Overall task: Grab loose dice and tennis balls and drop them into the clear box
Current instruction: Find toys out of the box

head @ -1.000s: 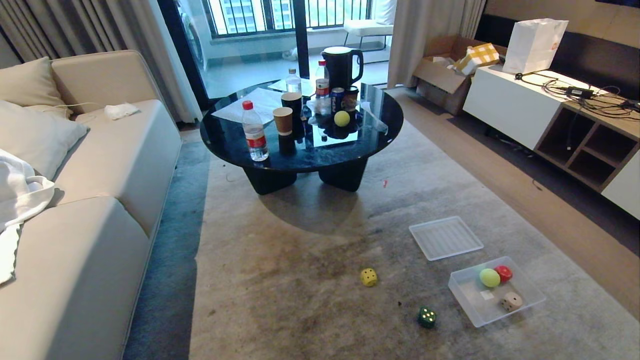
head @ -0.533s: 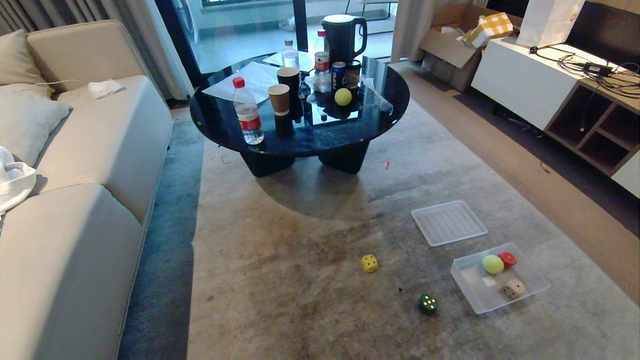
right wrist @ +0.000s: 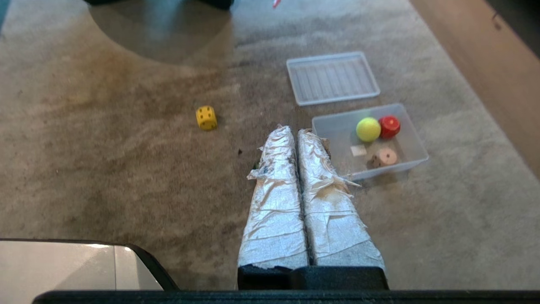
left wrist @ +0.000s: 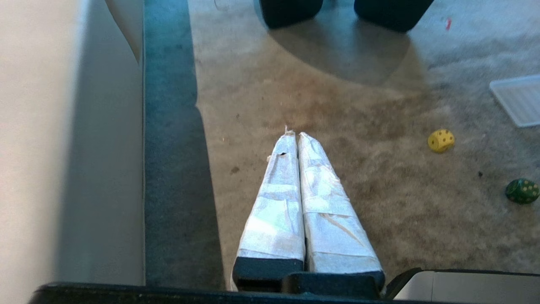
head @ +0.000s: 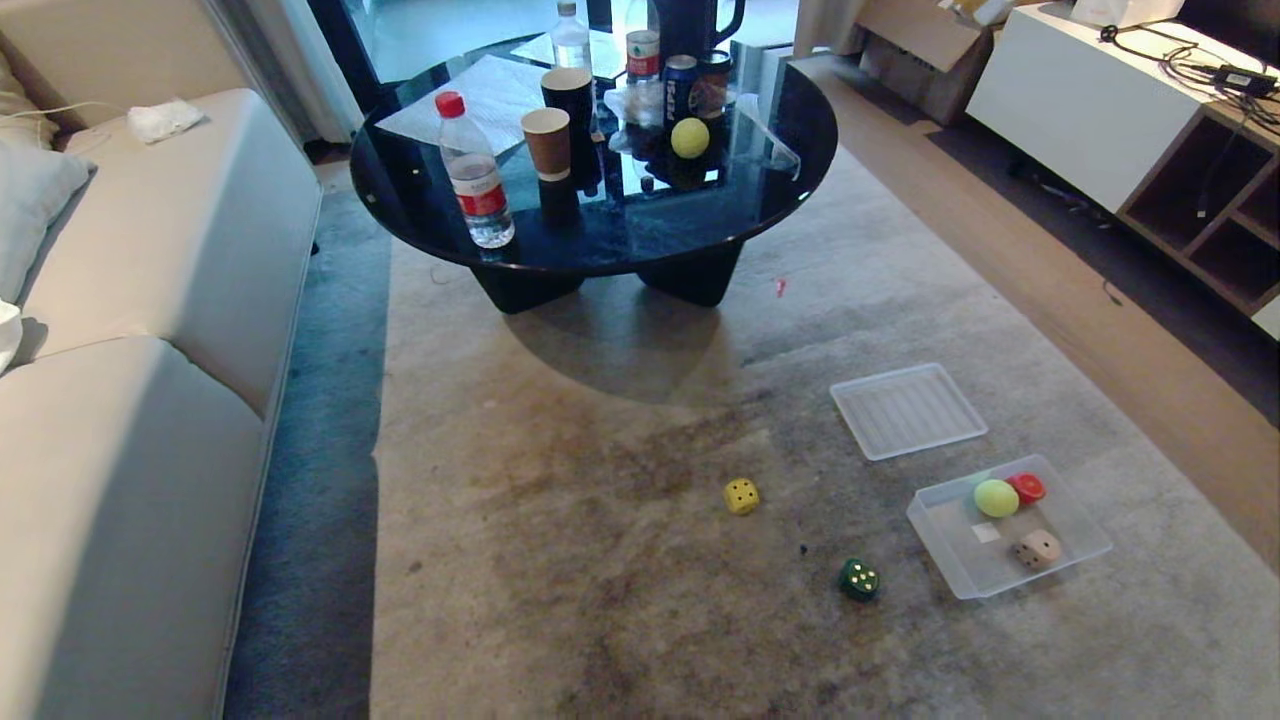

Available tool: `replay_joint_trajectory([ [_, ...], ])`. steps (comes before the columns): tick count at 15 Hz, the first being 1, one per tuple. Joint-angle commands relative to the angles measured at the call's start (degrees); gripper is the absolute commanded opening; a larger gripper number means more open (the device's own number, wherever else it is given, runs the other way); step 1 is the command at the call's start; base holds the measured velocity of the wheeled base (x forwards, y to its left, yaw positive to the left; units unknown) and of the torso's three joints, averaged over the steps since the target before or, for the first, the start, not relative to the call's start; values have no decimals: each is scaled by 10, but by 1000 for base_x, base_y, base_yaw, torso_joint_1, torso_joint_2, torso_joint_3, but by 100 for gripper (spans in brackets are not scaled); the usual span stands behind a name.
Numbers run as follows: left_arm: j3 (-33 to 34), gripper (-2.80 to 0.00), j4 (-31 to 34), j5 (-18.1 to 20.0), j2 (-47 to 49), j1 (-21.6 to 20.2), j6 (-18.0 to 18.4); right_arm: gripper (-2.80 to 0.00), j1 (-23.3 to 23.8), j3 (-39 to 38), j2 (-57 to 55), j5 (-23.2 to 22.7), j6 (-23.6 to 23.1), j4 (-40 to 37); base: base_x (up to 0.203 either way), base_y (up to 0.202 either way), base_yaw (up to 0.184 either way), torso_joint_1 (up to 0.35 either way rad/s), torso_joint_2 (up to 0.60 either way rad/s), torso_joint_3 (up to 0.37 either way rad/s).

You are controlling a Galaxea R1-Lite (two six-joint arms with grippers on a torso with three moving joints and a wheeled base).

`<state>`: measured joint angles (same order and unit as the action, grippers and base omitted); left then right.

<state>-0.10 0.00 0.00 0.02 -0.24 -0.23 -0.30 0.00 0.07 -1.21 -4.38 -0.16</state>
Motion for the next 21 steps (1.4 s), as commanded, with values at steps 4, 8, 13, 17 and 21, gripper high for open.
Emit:
replay_joint_trajectory([
  [4, 0, -280, 0, 0, 1, 0, 0, -280, 0, -2, -1, 0, -1, 0, 0, 0, 0, 4, 3, -196],
  [8, 0, -280, 0, 0, 1, 0, 0, -280, 0, -2, -1, 0, 0, 0, 0, 0, 0, 2, 4, -194],
  [13, 0, -280, 0, 0, 1, 0, 1, -280, 0, -1, -1, 0, 0, 0, 0, 0, 0, 4, 3, -198],
  [17, 0, -280, 0, 0, 1, 0, 1, -280, 0, -2, -1, 0, 0, 0, 0, 0, 0, 2, 3, -197],
  [21, 0, -280, 0, 0, 1, 0, 0, -280, 0, -2, -1, 0, 0, 0, 0, 0, 0, 2, 3, -201],
])
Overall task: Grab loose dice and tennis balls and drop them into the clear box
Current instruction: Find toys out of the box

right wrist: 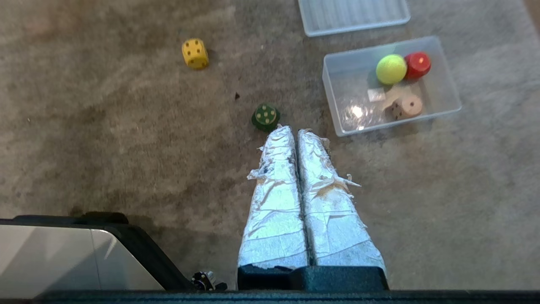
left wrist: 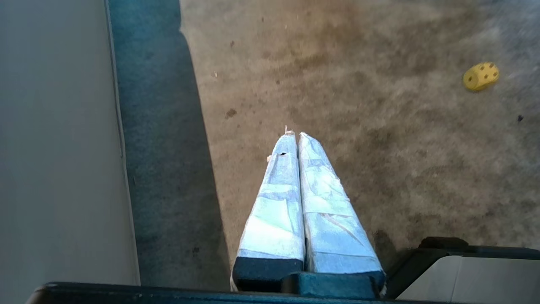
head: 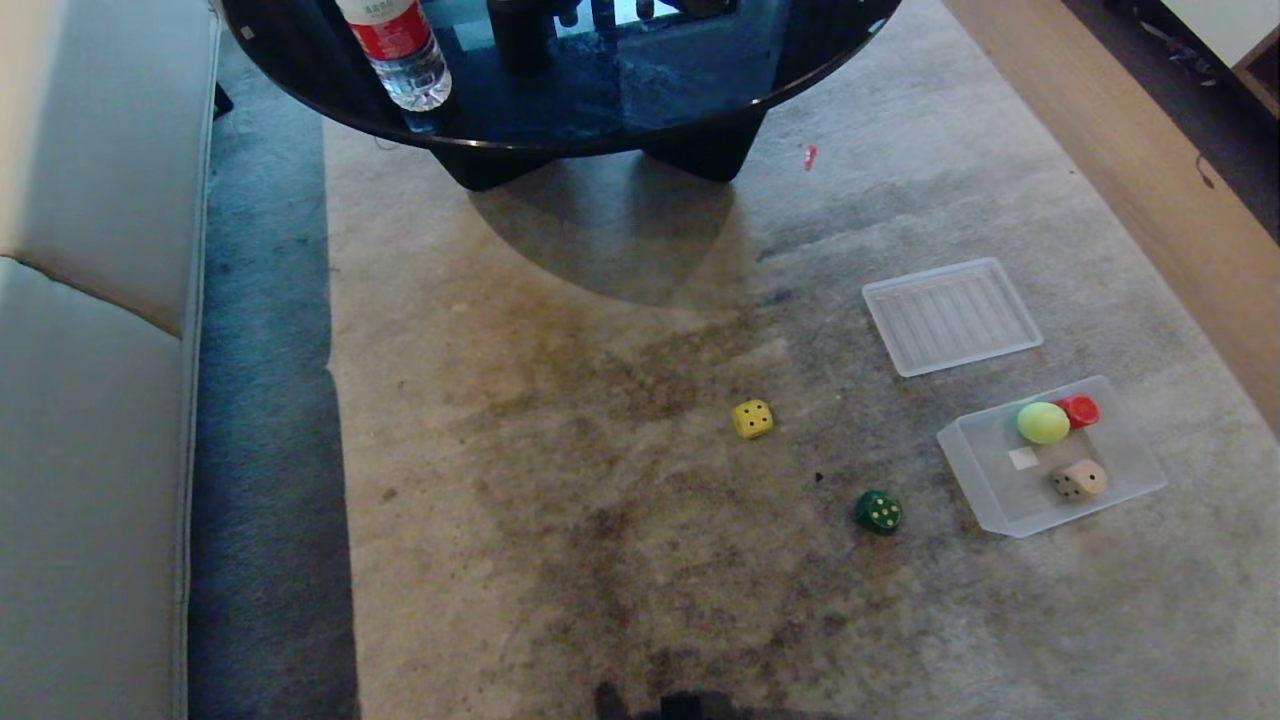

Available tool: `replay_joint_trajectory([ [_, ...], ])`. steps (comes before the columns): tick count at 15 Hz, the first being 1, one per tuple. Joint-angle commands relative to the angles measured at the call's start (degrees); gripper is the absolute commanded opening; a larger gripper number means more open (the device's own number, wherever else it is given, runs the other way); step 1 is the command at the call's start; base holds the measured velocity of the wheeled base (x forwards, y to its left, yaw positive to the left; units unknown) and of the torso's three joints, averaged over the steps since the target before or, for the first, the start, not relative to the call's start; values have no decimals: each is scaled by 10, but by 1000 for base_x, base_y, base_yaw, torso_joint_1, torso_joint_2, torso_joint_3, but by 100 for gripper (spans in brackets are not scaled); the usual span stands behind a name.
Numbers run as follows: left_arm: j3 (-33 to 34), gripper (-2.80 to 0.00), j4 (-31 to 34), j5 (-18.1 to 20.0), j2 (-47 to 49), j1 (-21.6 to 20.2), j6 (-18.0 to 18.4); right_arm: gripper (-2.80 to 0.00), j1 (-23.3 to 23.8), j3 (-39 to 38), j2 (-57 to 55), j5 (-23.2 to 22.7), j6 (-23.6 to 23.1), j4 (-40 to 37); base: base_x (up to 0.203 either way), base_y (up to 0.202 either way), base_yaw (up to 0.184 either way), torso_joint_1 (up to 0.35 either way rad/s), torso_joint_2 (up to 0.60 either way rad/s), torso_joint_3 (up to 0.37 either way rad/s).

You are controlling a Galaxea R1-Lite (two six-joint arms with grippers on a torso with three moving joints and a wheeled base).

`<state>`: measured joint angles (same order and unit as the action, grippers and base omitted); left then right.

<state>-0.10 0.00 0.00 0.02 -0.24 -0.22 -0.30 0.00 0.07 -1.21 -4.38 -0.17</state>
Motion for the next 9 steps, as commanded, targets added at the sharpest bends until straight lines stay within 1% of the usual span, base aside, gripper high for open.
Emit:
replay_joint_trajectory([
  [1, 0, -280, 0, 0, 1, 0, 0, -280, 0, -2, -1, 0, -1, 0, 0, 0, 0, 2, 2, -206],
  [9, 0, -280, 0, 0, 1, 0, 0, -280, 0, -1, -1, 0, 0, 0, 0, 0, 0, 4, 1, -199],
])
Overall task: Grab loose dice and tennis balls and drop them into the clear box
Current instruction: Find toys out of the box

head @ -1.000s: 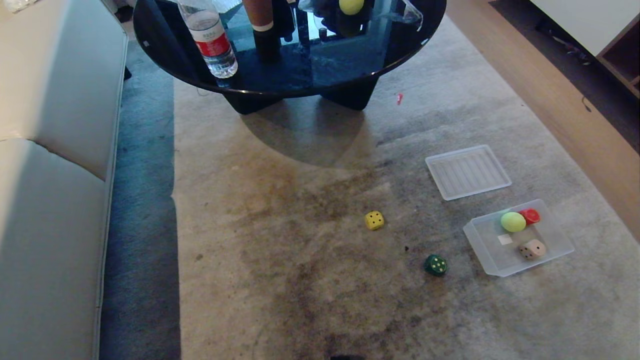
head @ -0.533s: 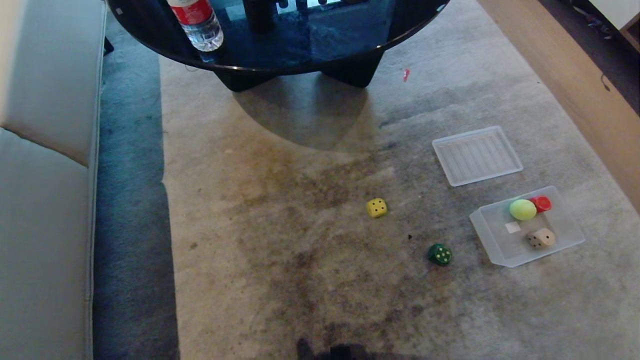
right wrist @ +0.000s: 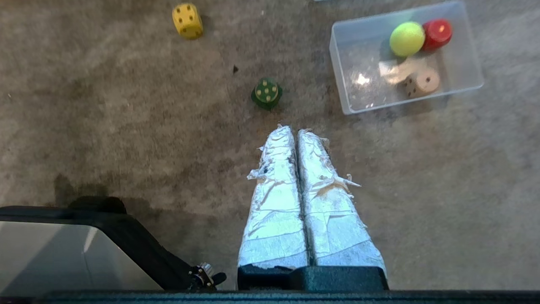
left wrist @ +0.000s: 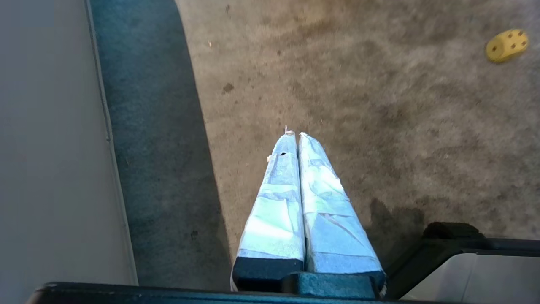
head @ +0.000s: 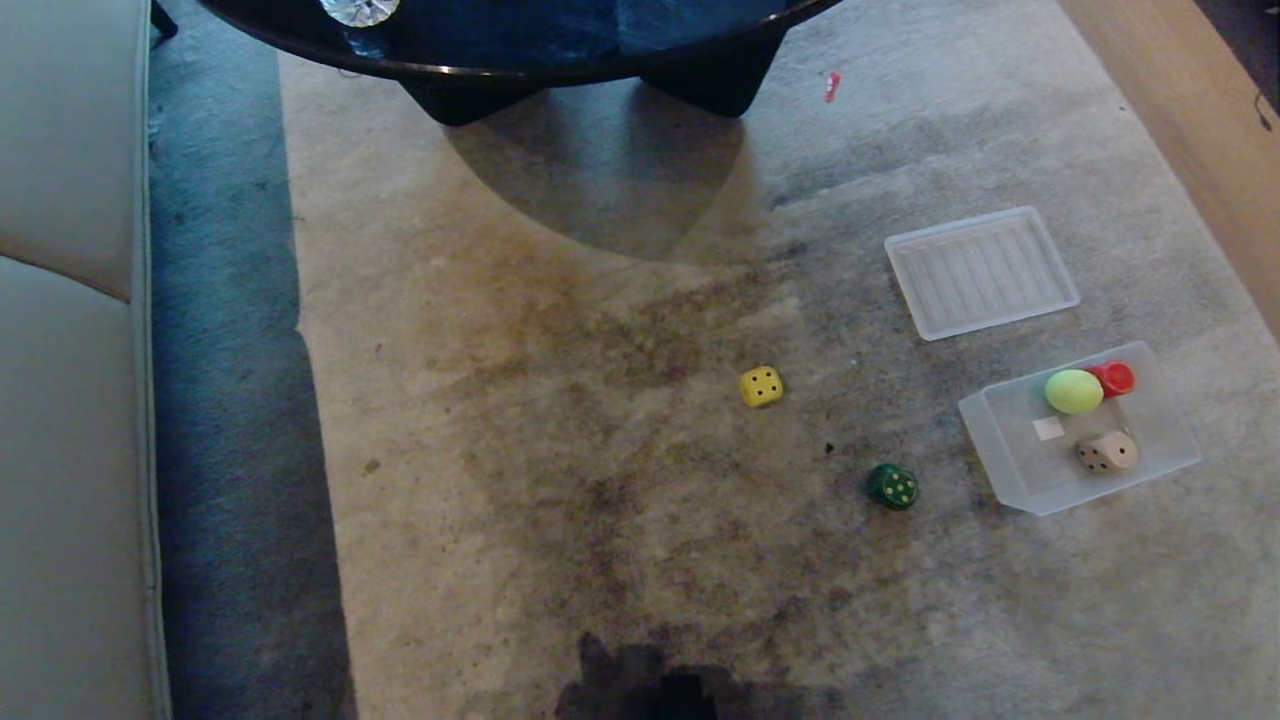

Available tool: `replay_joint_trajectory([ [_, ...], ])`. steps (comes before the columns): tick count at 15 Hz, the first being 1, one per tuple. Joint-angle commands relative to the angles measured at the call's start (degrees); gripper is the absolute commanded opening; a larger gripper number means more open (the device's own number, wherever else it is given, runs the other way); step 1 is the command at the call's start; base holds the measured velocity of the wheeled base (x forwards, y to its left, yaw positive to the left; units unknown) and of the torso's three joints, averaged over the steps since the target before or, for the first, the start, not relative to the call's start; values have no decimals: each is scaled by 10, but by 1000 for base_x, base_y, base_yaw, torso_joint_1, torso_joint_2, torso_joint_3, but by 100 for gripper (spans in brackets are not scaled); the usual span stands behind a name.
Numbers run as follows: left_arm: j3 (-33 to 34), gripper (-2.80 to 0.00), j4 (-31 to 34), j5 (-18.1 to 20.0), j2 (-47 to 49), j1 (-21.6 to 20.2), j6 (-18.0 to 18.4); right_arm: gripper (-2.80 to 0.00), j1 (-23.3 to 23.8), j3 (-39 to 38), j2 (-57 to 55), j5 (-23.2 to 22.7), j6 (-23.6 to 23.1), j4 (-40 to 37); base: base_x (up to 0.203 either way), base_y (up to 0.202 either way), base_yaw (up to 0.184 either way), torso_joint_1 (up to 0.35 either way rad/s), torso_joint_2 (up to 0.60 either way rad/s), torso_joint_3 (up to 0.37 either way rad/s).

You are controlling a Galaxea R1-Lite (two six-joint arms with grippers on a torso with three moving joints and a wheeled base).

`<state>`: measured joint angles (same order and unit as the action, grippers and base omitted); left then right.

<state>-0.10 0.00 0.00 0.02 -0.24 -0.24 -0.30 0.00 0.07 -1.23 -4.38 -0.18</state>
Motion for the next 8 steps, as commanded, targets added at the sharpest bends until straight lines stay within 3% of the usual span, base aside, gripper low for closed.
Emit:
replay_joint_trajectory([
  [1, 0, -280, 0, 0, 1, 0, 0, -280, 0, -1, -1, 0, -1, 0, 0, 0, 0, 5, 2, -193],
  [8, 0, -280, 0, 0, 0, 0, 1, -280, 0, -2, -1, 0, -3, 0, 0, 0, 0, 4, 5, -187],
])
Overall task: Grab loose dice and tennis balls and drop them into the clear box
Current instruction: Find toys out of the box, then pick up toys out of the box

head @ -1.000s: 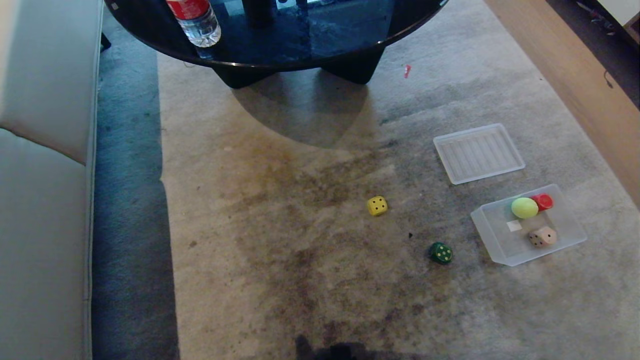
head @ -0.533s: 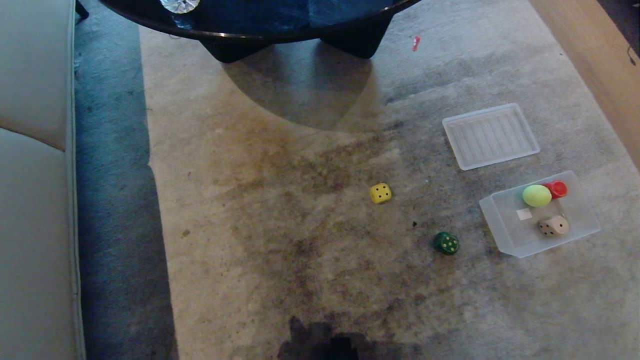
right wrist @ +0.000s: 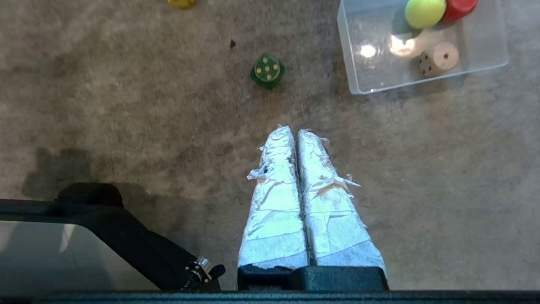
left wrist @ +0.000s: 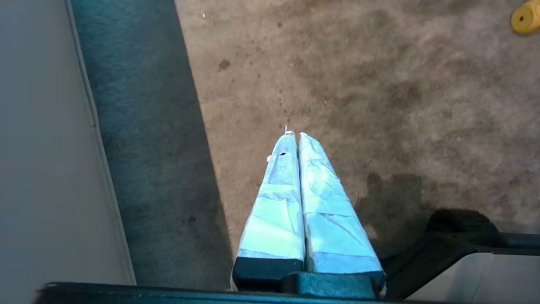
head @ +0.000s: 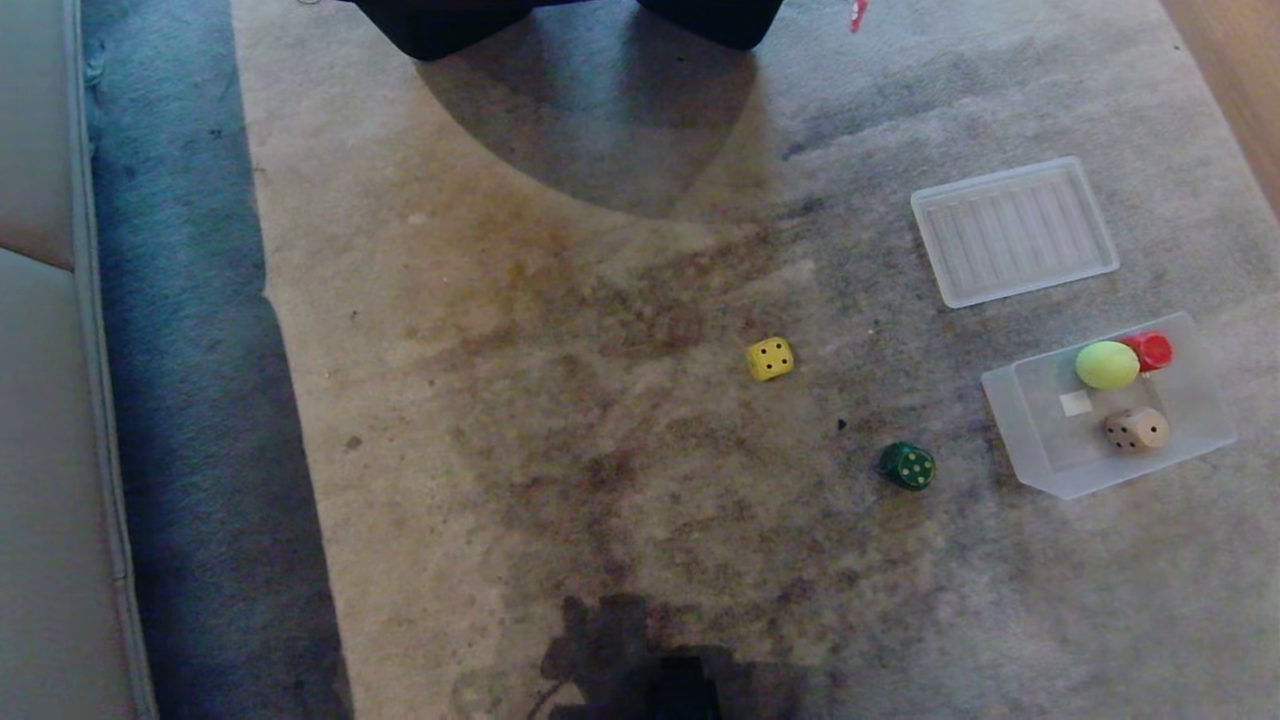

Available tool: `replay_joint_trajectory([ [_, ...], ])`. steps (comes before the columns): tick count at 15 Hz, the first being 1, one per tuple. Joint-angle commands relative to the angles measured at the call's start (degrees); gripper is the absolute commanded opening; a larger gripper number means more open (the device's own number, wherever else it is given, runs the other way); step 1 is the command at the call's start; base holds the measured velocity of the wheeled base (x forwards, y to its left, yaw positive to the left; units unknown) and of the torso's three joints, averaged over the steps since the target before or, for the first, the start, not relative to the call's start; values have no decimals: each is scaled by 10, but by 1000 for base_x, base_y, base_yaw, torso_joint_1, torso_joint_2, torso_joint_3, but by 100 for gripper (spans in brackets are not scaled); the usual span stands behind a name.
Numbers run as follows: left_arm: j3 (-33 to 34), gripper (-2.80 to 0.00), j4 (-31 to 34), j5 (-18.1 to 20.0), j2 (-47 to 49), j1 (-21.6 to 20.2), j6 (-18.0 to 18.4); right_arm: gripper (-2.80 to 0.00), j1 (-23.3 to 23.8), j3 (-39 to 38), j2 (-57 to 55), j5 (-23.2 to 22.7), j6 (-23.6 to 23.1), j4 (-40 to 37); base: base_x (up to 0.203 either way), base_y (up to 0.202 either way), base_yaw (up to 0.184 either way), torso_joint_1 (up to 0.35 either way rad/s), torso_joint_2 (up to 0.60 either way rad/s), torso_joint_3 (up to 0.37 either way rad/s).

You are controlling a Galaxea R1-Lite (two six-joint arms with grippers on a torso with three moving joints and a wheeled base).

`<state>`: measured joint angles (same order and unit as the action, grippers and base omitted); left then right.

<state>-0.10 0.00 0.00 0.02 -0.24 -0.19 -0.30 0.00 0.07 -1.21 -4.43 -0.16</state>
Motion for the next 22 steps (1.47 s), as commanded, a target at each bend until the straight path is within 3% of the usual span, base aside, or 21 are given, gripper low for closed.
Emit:
replay_joint_trajectory([
  [1, 0, -280, 0, 0, 0, 0, 0, -280, 0, -2, -1, -1, -2, 0, 0, 0, 0, 2, 2, -100],
  [4, 0, -280, 0, 0, 0, 0, -1, -280, 0, 5, -1, 1, 1, 1, 0, 0, 0, 2, 2, -29],
  [7, 0, -280, 0, 0, 0, 0, -1, -280, 1, 91, -50, 4, 3, -45, 0, 0, 0, 0, 0, 0],
  [10, 0, -280, 0, 0, 0, 0, 0, -280, 0, 183, -238, 3, 30, -90, 0, 0, 0, 0, 0, 0],
  [13, 0, -280, 0, 0, 1, 0, 0, -280, -2, 232, -444, 2, 49, -82, 0, 0, 0, 0, 0, 0],
  [16, 0, -280, 0, 0, 0, 0, 0, -280, -5, 250, -637, -5, 61, 12, 0, 0, 0, 0, 0, 0],
  [20, 0, -280, 0, 0, 0, 0, 0, -280, -14, 260, -881, -20, 68, 240, 0, 0, 0, 0, 0, 0],
  [22, 0, -280, 0, 0, 0, 0, 0, -280, -22, 263, -957, -30, 70, 302, 0, 0, 0, 0, 0, 0],
])
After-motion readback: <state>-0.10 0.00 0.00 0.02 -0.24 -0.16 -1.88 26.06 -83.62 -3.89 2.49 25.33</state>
